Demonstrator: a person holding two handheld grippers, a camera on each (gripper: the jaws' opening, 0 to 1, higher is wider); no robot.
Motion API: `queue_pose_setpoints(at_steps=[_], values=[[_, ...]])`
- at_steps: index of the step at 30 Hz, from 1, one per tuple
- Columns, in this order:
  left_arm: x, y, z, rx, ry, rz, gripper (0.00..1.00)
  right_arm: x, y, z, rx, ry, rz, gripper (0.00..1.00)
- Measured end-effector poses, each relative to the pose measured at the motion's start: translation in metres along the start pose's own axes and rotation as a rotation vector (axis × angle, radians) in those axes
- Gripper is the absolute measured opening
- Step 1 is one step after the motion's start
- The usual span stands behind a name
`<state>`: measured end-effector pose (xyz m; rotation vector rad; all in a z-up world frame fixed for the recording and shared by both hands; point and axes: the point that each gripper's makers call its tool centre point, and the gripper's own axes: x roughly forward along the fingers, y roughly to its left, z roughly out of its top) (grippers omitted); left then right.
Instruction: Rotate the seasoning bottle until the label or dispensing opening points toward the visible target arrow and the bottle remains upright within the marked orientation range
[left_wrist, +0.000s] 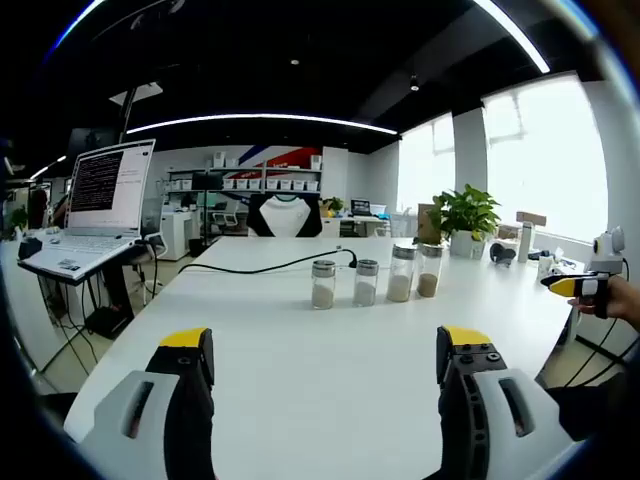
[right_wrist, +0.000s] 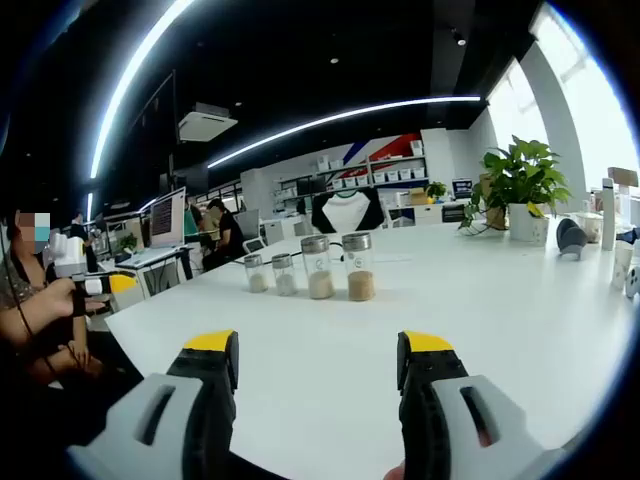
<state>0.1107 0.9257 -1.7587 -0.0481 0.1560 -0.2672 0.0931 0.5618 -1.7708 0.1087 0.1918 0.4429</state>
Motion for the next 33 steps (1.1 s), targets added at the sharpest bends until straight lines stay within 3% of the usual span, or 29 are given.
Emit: queue_pose_setpoints(at_steps=[10,17,22,26,31,33], values=[[0.000,0.000,-0.003,0.002,0.011,0.003,0.98,-0.001,-0.006,0.003,0.008,-0.012,-0.011,0.64],[0.001,-0.001,-0.008,-0.001,0.022,-0.003,0.96,0.002,-0.001,-0.009,0.016,0.016,0.002,0.64],[0.001,0.000,-0.009,0.003,0.023,0.000,0.96,0.001,0.002,-0.007,0.015,0.003,0.007,0.63],[-0.001,0.006,-0.009,0.035,0.025,0.033,0.94,0.003,0.004,-0.006,0.018,-0.003,0.012,0.63],[-0.004,0.009,-0.008,0.021,0.013,0.035,0.94,0.007,0.014,-0.014,0.009,0.024,0.028,0.63],[-0.005,0.016,-0.008,0.034,0.028,0.074,0.91,0.007,0.017,-0.016,0.016,0.017,0.032,0.63]])
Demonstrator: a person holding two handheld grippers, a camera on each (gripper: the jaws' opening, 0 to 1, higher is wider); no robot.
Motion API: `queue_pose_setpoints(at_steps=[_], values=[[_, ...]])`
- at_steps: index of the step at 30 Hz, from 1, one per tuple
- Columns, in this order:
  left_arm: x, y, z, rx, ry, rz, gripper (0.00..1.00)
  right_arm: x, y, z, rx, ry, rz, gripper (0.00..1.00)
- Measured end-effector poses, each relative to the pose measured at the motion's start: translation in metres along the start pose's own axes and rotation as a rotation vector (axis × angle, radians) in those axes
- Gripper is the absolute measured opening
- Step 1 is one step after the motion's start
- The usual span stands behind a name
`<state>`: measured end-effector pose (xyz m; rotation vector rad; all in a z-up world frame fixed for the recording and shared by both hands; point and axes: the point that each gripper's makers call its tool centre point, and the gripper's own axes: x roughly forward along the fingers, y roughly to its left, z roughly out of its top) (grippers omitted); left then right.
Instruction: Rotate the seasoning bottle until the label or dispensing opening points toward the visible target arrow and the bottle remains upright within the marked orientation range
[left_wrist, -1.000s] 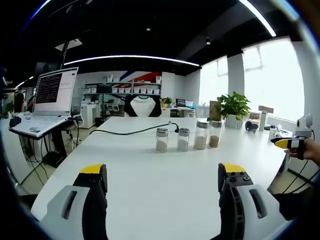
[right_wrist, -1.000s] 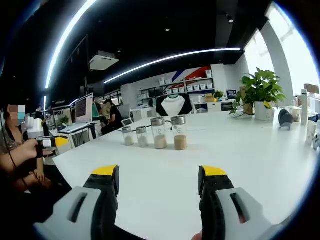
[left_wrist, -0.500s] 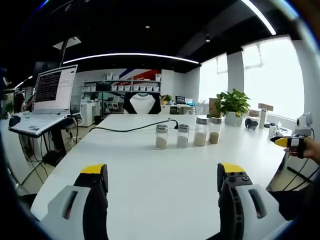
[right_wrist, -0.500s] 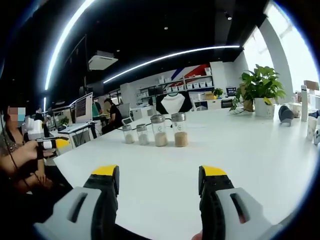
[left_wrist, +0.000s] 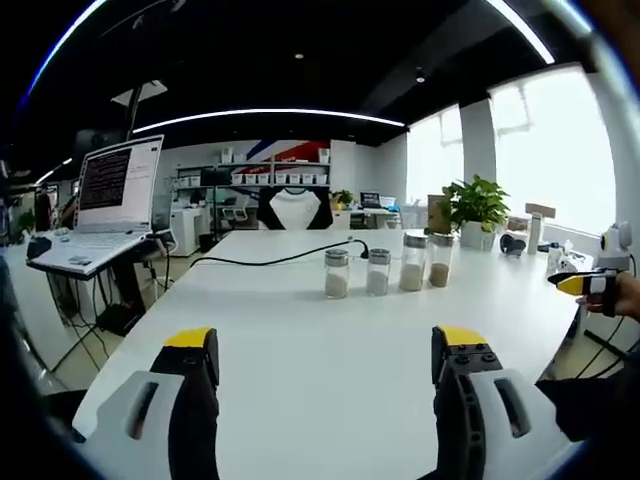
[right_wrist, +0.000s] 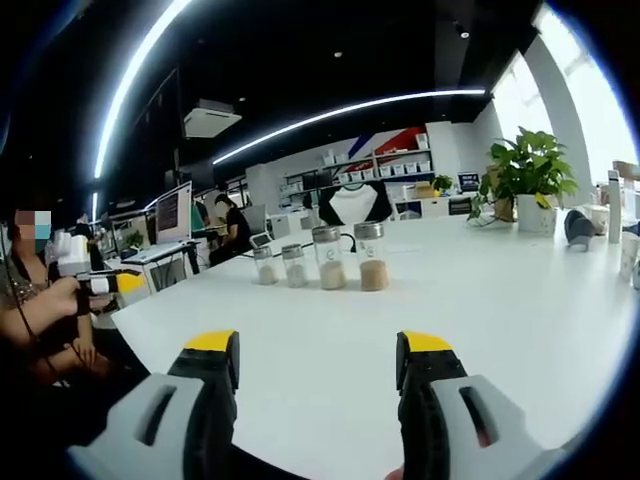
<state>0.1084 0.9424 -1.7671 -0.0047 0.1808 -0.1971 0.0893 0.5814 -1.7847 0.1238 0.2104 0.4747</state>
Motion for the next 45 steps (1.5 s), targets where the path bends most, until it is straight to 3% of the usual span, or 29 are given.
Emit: queue_pose_setpoints(at_steps=[2,6,10,11,14,16,18,22,29,31,34,37,45], values=[[0.000,0.005,0.003,0.059,0.003,0.036,0.87,0.001,0.002,-0.002,0.011,-0.001,0.005,0.63],[0.001,0.002,0.012,0.056,-0.052,0.036,0.90,0.003,0.006,-0.004,0.008,0.002,0.019,0.62],[0.003,-0.001,0.010,0.030,-0.044,0.014,0.91,0.003,0.003,-0.001,-0.002,0.001,0.010,0.63],[0.004,-0.002,0.010,0.032,-0.041,0.007,0.96,0.003,0.002,0.000,-0.002,-0.002,0.000,0.64],[0.004,-0.014,0.014,0.032,-0.055,-0.052,1.00,-0.003,-0.005,0.022,-0.150,-0.051,-0.091,0.77],[0.003,-0.016,0.017,0.022,-0.072,-0.063,1.00,-0.002,-0.003,0.030,-0.190,-0.063,-0.106,0.90],[0.004,-0.018,0.018,0.027,-0.072,-0.070,1.00,0.000,0.000,0.034,-0.199,-0.060,-0.101,0.97],[0.005,-0.017,0.018,0.050,-0.060,-0.062,1.00,0.004,0.010,0.051,-0.144,-0.102,-0.043,0.94],[0.003,-0.022,0.038,0.094,-0.105,-0.087,1.00,0.007,0.021,0.078,-0.185,-0.160,-0.022,0.94],[0.002,-0.021,0.043,0.111,-0.109,-0.084,1.00,0.009,0.022,0.077,-0.172,-0.156,-0.010,0.95],[0.000,-0.018,0.047,0.113,-0.114,-0.079,1.00,0.011,0.027,0.077,-0.084,-0.163,0.026,0.95],[-0.003,-0.015,0.050,0.106,-0.130,-0.077,1.00,0.011,0.028,0.075,-0.149,-0.150,0.012,0.95],[-0.006,-0.014,0.040,0.120,-0.119,-0.081,1.00,0.013,0.030,0.050,-0.128,-0.073,0.027,0.89]])
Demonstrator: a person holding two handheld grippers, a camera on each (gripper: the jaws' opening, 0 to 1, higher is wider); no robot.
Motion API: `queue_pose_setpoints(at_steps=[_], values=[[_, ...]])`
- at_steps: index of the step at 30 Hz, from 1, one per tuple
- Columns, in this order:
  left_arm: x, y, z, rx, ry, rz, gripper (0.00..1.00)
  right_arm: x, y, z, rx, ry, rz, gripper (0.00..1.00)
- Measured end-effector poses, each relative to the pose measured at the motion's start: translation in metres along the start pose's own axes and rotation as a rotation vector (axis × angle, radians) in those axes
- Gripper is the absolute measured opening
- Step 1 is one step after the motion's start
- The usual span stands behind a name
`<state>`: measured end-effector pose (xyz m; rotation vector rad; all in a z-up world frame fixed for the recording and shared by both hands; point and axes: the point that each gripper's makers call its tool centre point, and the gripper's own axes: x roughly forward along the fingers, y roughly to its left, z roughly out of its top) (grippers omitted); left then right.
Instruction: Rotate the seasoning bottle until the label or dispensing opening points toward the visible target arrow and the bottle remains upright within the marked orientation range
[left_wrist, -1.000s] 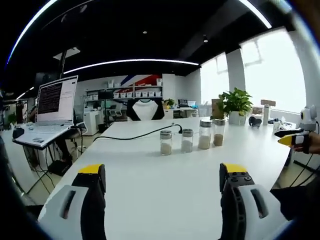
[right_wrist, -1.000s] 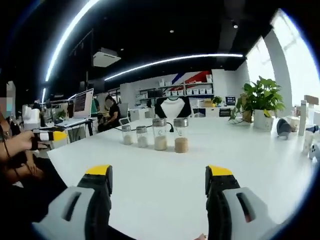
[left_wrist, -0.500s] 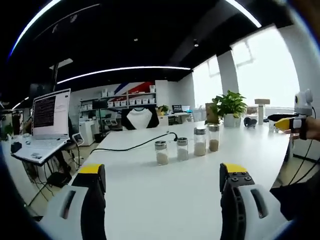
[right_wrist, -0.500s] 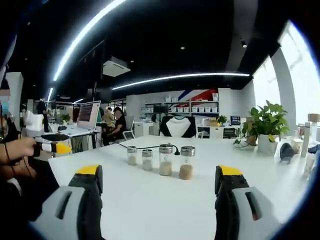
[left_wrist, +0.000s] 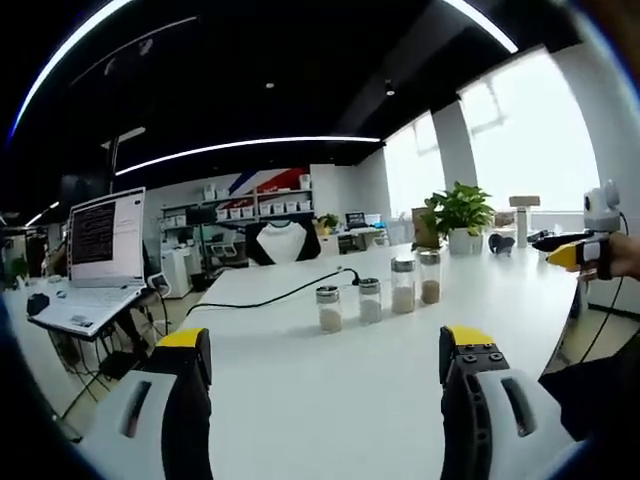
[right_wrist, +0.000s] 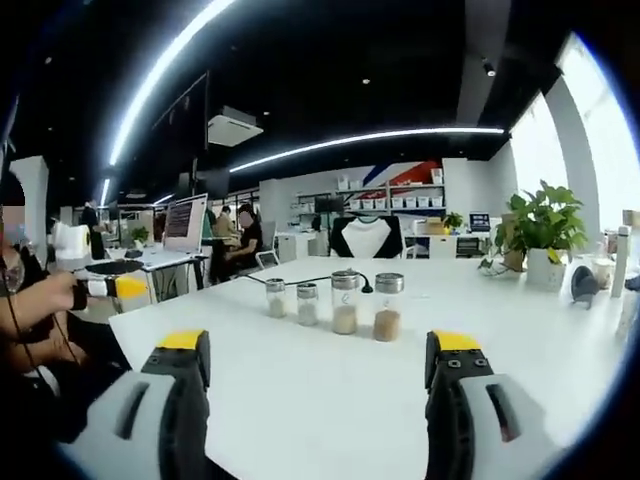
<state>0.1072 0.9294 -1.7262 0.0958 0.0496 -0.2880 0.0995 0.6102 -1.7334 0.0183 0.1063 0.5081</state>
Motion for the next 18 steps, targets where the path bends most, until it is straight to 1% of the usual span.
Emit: queue_pose_setpoints(at_steps=[2,4,6,8,15,17,18], values=[[0.001,0.000,-0.006,-0.015,0.016,-0.004,1.00,0.000,0.002,-0.006,0.005,0.013,0.002,0.89],[0.001,0.000,-0.009,-0.033,0.017,-0.008,1.00,-0.001,0.003,-0.008,0.015,0.019,0.004,0.89],[0.001,0.001,-0.009,-0.036,0.017,-0.007,1.00,0.000,0.005,-0.010,0.028,0.029,0.015,0.87],[0.001,0.003,-0.013,-0.036,0.026,-0.002,1.00,0.002,0.006,-0.010,0.023,0.032,0.019,0.85],[0.005,0.008,-0.023,-0.046,0.050,0.015,1.00,0.007,0.005,-0.011,0.028,0.034,0.024,0.85],[0.006,0.007,-0.025,-0.055,0.058,0.001,1.00,0.007,0.004,-0.013,0.032,0.044,0.017,0.83],[0.009,0.006,-0.024,-0.080,0.042,-0.012,1.00,0.007,0.002,-0.014,0.028,0.046,0.007,0.82]])
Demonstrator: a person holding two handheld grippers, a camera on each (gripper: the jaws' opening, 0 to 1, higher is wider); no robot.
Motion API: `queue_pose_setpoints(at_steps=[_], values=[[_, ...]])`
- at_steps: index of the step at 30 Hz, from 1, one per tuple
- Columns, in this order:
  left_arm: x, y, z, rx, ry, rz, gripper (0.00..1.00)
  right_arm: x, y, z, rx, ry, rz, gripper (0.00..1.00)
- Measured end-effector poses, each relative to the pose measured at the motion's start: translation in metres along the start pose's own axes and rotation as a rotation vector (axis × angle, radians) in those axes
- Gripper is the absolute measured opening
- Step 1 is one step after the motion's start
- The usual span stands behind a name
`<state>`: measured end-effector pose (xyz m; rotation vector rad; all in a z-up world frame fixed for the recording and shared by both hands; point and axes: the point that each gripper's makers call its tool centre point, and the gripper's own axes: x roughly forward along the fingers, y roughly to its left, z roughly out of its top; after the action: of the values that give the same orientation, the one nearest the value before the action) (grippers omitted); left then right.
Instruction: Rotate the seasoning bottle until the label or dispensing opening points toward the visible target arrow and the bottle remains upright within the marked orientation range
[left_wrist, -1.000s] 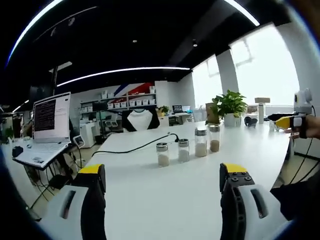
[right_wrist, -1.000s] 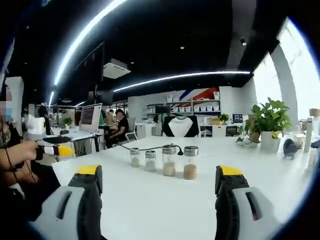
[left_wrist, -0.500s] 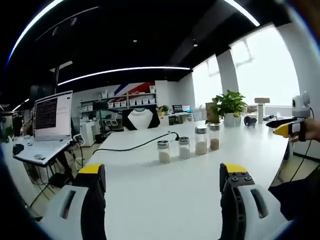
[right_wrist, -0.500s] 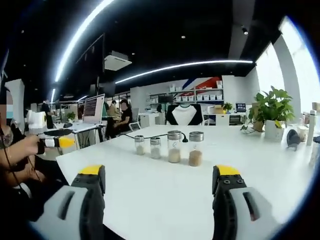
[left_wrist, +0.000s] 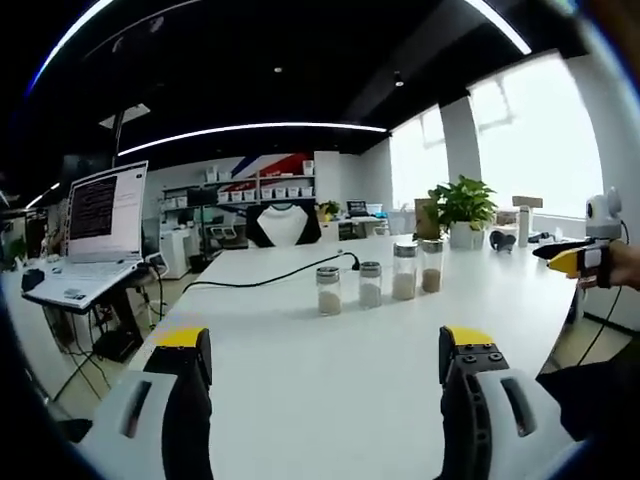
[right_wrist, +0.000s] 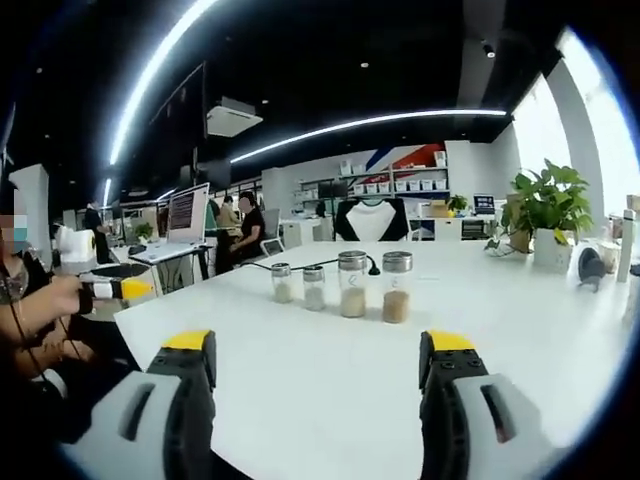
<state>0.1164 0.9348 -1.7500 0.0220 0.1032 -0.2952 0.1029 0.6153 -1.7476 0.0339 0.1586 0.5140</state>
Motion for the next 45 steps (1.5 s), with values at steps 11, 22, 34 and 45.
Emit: queue_pose_setpoints(at_steps=[11,22,34,45], values=[[0.021,-0.010,0.007,-0.011,-0.007,-0.017,0.99,-0.003,-0.014,0.000,0.030,-0.021,-0.028,0.82],[0.038,-0.012,0.005,-0.034,-0.012,-0.020,0.97,-0.003,-0.023,-0.001,0.041,-0.029,-0.052,0.78],[0.060,0.011,0.020,-0.054,-0.060,0.039,0.89,0.004,-0.020,0.003,0.022,-0.020,-0.032,0.77],[0.088,0.018,-0.001,-0.044,-0.012,0.052,0.89,0.016,-0.033,-0.001,0.044,-0.004,-0.056,0.77]])
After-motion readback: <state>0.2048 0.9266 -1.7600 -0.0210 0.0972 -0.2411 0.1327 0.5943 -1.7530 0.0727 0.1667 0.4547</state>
